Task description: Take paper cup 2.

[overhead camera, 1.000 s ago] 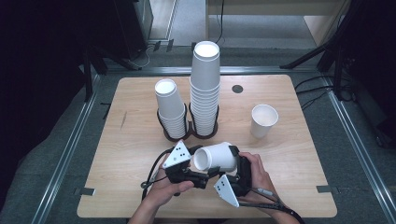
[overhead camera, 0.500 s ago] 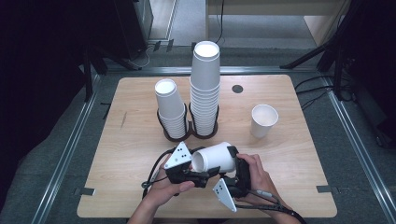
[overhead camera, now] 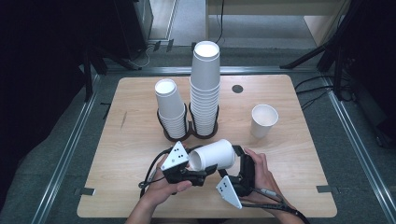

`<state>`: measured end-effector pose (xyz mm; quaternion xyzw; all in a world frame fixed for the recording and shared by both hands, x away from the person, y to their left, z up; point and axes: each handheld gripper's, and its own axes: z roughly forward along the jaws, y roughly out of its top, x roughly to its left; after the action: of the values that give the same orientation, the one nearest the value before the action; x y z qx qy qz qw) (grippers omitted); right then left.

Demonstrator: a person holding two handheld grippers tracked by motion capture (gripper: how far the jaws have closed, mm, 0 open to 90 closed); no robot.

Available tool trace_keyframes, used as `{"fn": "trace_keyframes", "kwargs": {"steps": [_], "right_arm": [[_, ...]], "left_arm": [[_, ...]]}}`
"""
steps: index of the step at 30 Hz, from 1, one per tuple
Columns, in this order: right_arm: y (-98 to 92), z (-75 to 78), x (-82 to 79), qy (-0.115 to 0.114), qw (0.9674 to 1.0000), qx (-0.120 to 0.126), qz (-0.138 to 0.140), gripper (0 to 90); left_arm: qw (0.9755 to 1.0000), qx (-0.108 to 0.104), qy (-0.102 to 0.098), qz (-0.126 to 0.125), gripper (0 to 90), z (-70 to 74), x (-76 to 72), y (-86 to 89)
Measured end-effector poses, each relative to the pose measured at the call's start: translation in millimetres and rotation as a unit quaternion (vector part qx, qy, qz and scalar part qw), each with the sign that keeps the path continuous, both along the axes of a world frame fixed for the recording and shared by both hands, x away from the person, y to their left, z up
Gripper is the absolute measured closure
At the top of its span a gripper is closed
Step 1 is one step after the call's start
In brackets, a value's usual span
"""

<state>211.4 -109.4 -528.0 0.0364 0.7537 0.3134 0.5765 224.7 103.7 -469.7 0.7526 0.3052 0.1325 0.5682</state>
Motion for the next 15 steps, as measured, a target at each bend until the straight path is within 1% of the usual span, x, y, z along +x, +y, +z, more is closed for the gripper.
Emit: {"fn": "trace_keyframes", "kwargs": {"steps": [1, 3, 4, 5, 7, 8, 9, 10, 11, 12, 13, 15], "right_arm": [[-1.5, 1.1, 0.4, 0.006, 0.9999, 0.011, -0.004, 0.0], [-4.9, 4.2, 1.8, 0.019, 0.9991, 0.037, -0.014, 0.0], [-7.5, 6.5, 2.7, 0.03, 0.9979, 0.054, -0.018, 0.0], [-8.8, 7.7, 3.1, 0.036, 0.9969, 0.066, -0.021, 0.0], [-12.1, 10.6, 4.3, 0.06, 0.9928, 0.101, -0.026, 0.0], [-13.4, 11.9, 4.6, 0.073, 0.9899, 0.118, -0.028, 0.0], [-14.1, 12.6, 4.7, 0.082, 0.9881, 0.127, -0.028, 0.0], [-15.0, 14.0, 4.7, 0.101, 0.9846, 0.141, -0.027, 0.0], [-15.4, 15.0, 4.5, 0.112, 0.9819, 0.151, -0.025, 0.0], [-16.0, 16.4, 4.1, 0.128, 0.9772, 0.168, -0.024, 0.0], [-16.7, 17.8, 4.0, 0.138, 0.9734, 0.182, -0.022, 0.0], [-19.5, 23.1, 3.8, 0.171, 0.9589, 0.225, -0.025, 0.0]], "left_arm": [[0.9999, -0.005, -0.001, 0.01, 21.2, 0.4, 0.8, 2.2], [0.9997, -0.012, -0.005, 0.02, 21.2, 0.4, 1.6, 5.7], [0.9996, -0.014, -0.006, 0.023, 21.2, 0.4, 1.8, 7.0], [0.9994, -0.022, -0.007, 0.027, 21.2, 0.6, 2.1, 8.4], [0.9989, -0.031, -0.01, 0.034, 21.2, 1.1, 2.4, 9.6], [0.9988, -0.031, -0.012, 0.037, 21.1, 1.3, 2.3, 9.9], [0.9985, -0.031, -0.015, 0.042, 21.2, 1.4, 2.2, 10.1], [0.9984, -0.032, -0.017, 0.044, 21.1, 1.5, 2.0, 10.3], [0.9981, -0.035, -0.018, 0.047, 21.2, 1.7, 1.6, 10.4], [0.998, -0.037, -0.019, 0.048, 21.2, 1.9, 1.4, 10.6], [0.9979, -0.039, -0.02, 0.048, 21.2, 2.2, 1.4, 11.1], [0.9975, -0.042, -0.023, 0.052, 21.2, 2.4, 1.0, 11.5]]}}
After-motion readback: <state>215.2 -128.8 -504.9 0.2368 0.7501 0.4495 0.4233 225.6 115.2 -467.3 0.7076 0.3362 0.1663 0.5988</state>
